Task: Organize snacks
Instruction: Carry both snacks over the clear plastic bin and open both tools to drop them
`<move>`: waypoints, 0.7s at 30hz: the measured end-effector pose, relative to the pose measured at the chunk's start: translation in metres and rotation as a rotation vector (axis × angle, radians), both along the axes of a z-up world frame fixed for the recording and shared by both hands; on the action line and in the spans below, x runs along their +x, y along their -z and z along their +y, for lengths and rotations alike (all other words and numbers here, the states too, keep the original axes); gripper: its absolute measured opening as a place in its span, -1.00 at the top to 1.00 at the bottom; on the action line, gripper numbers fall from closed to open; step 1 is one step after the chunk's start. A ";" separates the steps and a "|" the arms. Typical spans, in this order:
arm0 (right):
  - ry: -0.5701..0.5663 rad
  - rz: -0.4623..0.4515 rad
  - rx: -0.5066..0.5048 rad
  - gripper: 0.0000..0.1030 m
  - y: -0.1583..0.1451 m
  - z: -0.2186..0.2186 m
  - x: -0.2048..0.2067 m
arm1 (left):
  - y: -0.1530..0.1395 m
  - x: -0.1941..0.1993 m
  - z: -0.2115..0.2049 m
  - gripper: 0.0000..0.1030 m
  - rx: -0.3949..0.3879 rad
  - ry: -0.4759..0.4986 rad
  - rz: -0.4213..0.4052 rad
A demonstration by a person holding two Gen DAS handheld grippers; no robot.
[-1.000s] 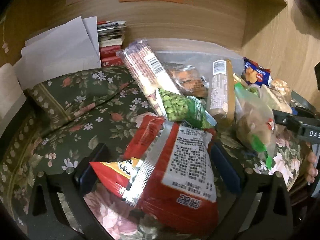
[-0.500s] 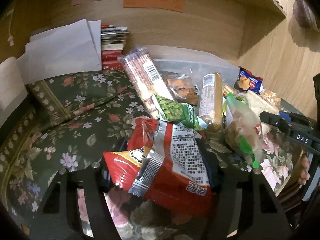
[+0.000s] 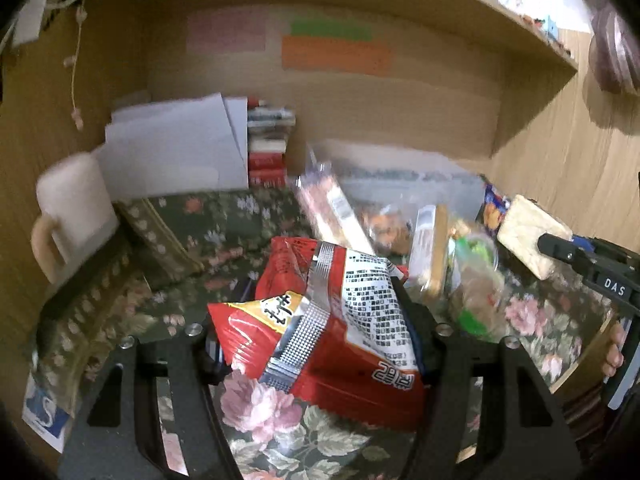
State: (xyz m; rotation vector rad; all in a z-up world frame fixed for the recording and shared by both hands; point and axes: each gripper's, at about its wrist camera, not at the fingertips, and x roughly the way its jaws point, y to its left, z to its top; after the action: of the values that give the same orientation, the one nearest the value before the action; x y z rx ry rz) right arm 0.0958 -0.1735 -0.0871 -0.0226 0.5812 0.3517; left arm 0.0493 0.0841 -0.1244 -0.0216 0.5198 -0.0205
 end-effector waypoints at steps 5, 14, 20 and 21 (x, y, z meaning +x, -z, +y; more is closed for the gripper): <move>-0.012 -0.061 -0.011 0.36 -0.017 0.002 0.000 | -0.021 0.002 -0.006 -0.25 -0.002 0.011 -0.058; -0.021 -0.134 -0.013 0.36 -0.044 0.002 0.018 | -0.047 0.027 -0.021 -0.25 -0.016 0.041 -0.103; -0.029 -0.161 -0.019 0.36 -0.055 0.002 0.038 | -0.065 0.056 -0.030 -0.25 -0.024 0.056 -0.116; -0.030 -0.162 -0.019 0.36 -0.056 0.001 0.043 | -0.068 0.062 -0.032 -0.25 -0.023 0.059 -0.118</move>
State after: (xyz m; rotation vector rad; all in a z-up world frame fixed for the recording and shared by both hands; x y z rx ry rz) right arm 0.1383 -0.1725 -0.0310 -0.0778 0.4242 0.3694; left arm 0.1118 0.0522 -0.0564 -0.0276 0.4023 -0.0846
